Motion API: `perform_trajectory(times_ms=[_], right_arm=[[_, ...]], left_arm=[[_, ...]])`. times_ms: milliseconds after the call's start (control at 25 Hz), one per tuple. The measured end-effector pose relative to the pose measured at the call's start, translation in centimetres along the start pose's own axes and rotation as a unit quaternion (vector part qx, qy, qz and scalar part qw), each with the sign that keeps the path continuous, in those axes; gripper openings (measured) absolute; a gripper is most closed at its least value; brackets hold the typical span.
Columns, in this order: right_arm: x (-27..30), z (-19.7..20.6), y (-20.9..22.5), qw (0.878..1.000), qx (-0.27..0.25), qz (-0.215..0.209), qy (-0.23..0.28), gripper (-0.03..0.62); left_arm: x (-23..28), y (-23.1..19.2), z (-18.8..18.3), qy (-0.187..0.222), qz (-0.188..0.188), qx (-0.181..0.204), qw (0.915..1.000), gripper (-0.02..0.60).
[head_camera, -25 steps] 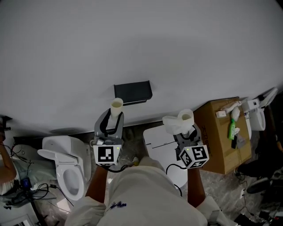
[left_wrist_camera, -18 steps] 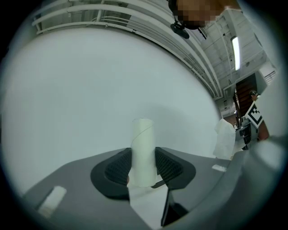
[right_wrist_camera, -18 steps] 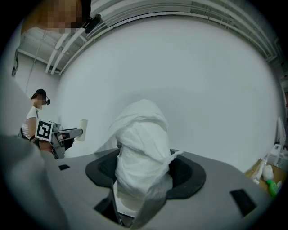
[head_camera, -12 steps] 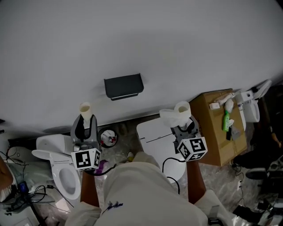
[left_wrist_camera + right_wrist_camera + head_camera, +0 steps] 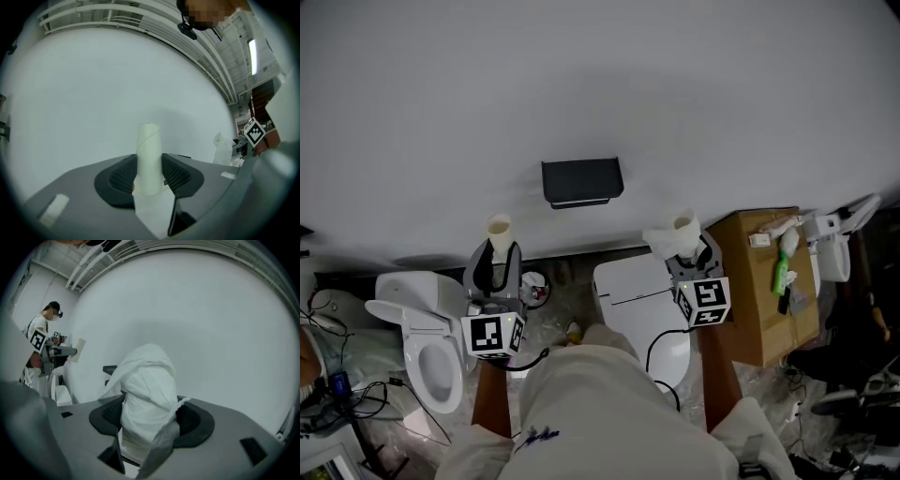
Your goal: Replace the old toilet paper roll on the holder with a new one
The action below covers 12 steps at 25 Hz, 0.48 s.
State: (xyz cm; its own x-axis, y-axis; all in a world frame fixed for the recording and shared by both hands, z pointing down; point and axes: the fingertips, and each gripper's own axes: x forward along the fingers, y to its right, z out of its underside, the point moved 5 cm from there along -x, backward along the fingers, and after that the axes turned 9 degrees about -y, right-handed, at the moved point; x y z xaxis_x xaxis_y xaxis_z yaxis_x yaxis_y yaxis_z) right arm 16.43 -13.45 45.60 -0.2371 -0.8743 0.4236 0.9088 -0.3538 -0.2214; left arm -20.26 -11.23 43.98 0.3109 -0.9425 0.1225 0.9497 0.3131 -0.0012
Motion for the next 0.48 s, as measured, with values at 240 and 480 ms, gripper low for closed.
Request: perform_trajectory(times_ms=[240, 480], right_arm=[[3.8, 1.1, -0.6, 0.995, -0.090, 0.004, -0.036, 0.293], [7.2, 2.6, -1.0, 0.982, -0.172, 0.008, -0.082, 0.293]], left_arm=[[0.1, 0.2, 1.1, -0.016, 0.007, -0.003, 0.9998, 0.173], [0.0, -0.4, 1.3, -0.020, 0.010, -0.008, 0.9997, 0.173]])
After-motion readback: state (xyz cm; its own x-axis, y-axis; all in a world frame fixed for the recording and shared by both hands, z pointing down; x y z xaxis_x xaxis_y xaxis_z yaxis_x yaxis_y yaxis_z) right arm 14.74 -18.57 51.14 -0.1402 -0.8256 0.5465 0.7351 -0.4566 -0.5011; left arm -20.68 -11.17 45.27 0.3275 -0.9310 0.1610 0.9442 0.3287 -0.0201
